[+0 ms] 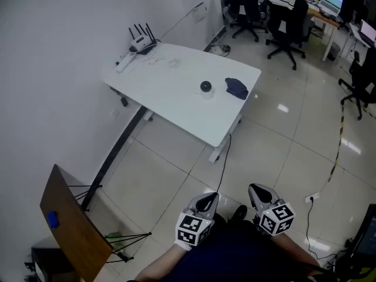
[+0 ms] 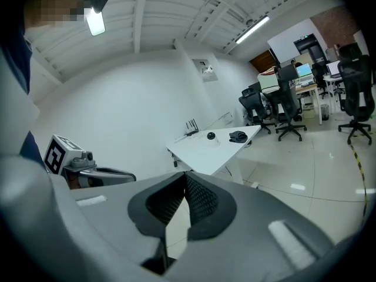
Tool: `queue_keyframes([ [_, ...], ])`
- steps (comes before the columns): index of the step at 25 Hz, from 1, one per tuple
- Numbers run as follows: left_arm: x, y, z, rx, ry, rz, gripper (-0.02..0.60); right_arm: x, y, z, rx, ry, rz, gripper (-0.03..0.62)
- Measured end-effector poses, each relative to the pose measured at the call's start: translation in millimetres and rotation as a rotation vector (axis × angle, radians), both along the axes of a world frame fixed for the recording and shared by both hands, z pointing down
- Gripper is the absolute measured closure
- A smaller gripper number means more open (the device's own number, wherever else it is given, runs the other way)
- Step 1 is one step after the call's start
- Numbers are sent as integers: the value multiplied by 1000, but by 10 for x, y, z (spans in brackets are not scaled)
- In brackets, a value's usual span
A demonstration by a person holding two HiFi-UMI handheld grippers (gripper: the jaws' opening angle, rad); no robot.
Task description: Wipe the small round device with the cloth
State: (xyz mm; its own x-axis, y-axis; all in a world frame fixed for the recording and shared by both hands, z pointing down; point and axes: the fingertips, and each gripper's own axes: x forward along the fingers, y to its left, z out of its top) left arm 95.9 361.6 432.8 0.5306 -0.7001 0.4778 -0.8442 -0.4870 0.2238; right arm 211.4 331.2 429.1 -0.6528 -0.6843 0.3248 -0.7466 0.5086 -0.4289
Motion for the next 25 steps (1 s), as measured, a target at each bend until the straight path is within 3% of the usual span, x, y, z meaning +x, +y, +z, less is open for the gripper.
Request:
queue_keyframes([
  [6, -11, -352, 3, -23, 9, -38, 580, 11, -383, 92, -25, -6, -11, 582],
  [12, -55, -869, 100, -34, 41, 18, 580, -36, -871, 99, -21, 28, 30, 583],
  [19, -505, -1652, -26, 0, 88, 83, 580, -396, -1502, 68, -28, 57, 132, 583],
  [25, -903, -2074, 36, -22, 146, 128, 580, -802, -1879, 58, -35, 103, 173, 582],
])
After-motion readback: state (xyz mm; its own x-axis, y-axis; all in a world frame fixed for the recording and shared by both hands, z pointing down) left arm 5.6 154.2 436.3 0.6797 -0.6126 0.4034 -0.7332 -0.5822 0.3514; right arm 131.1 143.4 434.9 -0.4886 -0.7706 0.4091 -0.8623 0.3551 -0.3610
